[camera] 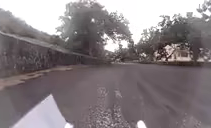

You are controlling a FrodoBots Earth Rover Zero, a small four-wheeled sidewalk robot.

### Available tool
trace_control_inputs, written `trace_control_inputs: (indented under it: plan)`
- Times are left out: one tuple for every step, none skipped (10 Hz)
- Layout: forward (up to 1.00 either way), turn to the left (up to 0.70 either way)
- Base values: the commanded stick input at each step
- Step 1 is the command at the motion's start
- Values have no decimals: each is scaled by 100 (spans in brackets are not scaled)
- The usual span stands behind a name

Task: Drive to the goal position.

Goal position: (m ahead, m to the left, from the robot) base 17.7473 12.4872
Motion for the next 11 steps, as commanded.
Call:
trace_control_inputs:
  plan:
    - [45,0]
    - [45,0]
    - [45,0]
    - [45,0]
    - [45,0]
    - [45,0]
    - [45,0]
    - [45,0]
    - [45,0]
    - [45,0]
    - [45,0]
